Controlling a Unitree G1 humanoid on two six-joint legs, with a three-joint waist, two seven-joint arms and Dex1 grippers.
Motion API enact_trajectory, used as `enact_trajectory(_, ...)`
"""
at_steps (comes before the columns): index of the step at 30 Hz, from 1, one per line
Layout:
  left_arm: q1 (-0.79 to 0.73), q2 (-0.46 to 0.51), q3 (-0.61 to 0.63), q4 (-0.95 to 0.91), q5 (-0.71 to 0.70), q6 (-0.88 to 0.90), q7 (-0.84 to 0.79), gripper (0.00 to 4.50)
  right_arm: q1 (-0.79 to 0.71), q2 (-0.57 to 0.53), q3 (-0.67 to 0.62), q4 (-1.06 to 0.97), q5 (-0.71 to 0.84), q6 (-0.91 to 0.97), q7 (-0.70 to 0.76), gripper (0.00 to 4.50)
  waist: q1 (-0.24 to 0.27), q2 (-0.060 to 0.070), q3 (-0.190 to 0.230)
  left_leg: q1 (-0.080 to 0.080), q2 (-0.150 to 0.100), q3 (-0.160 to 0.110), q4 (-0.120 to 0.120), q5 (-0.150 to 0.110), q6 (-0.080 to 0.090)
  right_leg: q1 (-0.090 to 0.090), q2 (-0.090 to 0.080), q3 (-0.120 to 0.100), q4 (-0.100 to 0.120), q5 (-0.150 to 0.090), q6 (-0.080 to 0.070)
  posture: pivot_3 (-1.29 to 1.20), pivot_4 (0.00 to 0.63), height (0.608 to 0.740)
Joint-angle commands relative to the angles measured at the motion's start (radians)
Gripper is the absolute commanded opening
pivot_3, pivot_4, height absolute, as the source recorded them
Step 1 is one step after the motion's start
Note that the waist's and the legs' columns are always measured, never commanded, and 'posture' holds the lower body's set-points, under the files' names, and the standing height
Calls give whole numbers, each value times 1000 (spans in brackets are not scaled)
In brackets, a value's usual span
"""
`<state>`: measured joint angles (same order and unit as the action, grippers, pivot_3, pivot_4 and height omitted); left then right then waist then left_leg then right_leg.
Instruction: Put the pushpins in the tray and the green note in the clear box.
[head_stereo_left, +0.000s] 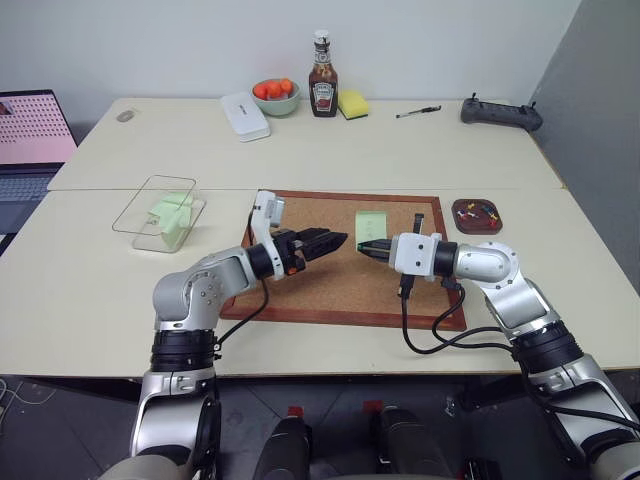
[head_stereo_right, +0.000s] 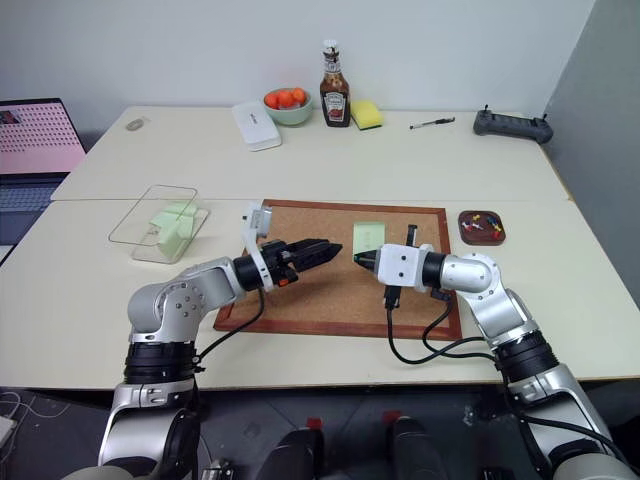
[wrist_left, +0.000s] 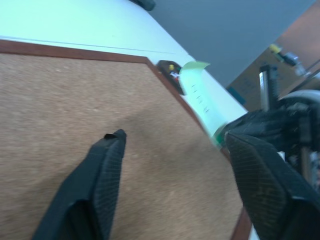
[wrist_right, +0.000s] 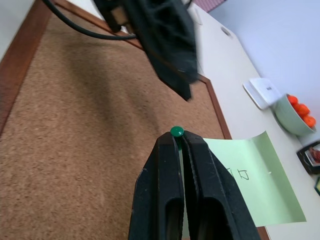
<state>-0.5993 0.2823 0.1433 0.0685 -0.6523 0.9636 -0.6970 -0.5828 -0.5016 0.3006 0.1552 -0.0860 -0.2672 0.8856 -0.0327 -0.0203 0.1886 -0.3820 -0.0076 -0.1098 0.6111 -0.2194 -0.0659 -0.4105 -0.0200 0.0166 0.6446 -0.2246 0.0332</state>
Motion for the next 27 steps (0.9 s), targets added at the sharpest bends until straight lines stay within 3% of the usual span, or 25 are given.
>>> enact_trajectory(1, -78, -52, 25, 62, -24, 8, 58, 4469, -26, -1, 3, -45, -5, -31, 10, 0, 0, 0, 0, 0, 0, 0, 0, 0, 0, 0, 0, 0, 0, 0, 0, 0, 150, 740)
enact_trajectory(13, -161, -111, -33, 249, 2, -14, 19, 4469, -25, 13, 3, -83, -2, -2, 12, 0, 0, 0, 0, 0, 0, 0, 0, 0, 0, 0, 0, 0, 0, 0, 0, 0, 150, 740)
enact_trajectory(27, -163, -123, 20, 276, -44, -2, 2, 2048, -33, 19, 0, -79, 3, 7, 11, 0, -1, 0, 0, 0, 0, 0, 0, 0, 0, 0, 0, 0, 0, 0, 0, 0, 150, 740)
